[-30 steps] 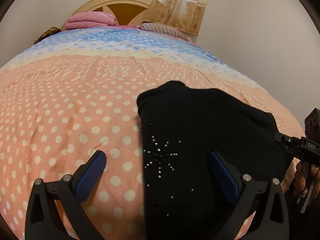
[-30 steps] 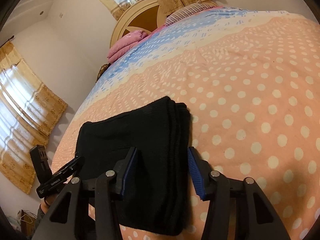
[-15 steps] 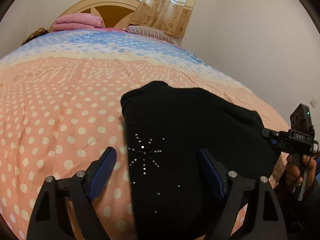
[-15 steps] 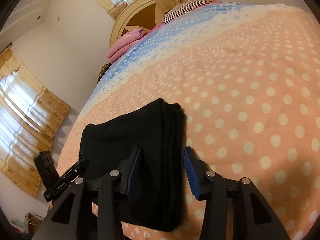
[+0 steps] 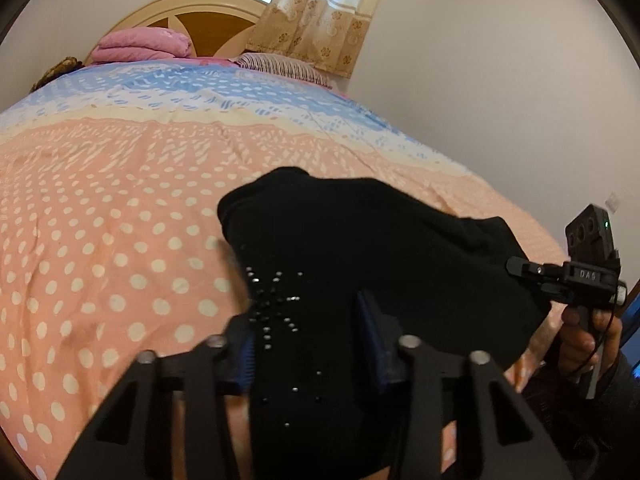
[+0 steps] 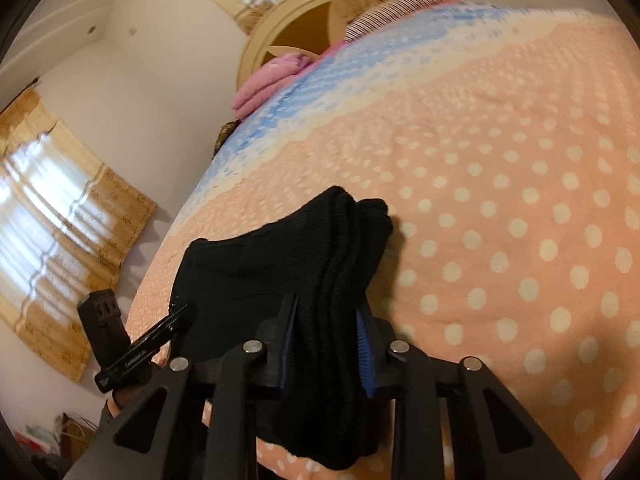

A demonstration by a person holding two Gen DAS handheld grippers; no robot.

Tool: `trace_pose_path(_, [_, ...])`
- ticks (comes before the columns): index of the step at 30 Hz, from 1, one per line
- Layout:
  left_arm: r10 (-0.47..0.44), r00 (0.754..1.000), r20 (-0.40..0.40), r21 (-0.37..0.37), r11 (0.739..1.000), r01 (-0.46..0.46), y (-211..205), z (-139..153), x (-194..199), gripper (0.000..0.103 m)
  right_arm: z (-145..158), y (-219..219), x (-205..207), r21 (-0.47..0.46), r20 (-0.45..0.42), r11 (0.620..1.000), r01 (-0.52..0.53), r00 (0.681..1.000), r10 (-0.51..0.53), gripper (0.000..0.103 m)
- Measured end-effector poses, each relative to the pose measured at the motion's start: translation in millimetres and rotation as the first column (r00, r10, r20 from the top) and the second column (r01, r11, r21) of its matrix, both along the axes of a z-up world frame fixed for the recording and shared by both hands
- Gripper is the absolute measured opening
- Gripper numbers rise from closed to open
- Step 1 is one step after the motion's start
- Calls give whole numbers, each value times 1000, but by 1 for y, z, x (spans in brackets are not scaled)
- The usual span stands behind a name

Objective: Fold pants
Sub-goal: 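Lift the gripped edge with both grippers, fold it over, and open both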

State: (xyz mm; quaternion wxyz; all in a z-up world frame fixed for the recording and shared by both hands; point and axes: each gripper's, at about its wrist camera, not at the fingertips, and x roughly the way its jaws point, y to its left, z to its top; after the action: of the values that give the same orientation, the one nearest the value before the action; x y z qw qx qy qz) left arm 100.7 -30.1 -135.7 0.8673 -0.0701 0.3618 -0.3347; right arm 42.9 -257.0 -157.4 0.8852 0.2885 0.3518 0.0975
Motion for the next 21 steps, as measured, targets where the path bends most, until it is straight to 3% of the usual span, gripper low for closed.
trace_pose_path(3, [9,1000,-18,-36,999,-9,11,4,3,13,17,12,-2,-36,40,999,-29,999,31,26])
trace_pose_path(5, [7,999,-42,-74,997,-10,19,6,6,11,28,19,-2,-49,60,998,-43,997,46,26])
trace_pose_path(13, [44,999,-12,-146,988,-45,50,31,2,11,64,48,39,-99,94,987,-128,986,137,25])
trace_pose_path(21, [228,972,51,-143,965,-219,127,54,13,11,78,120,133,-125,103,948,-292,947,305,25])
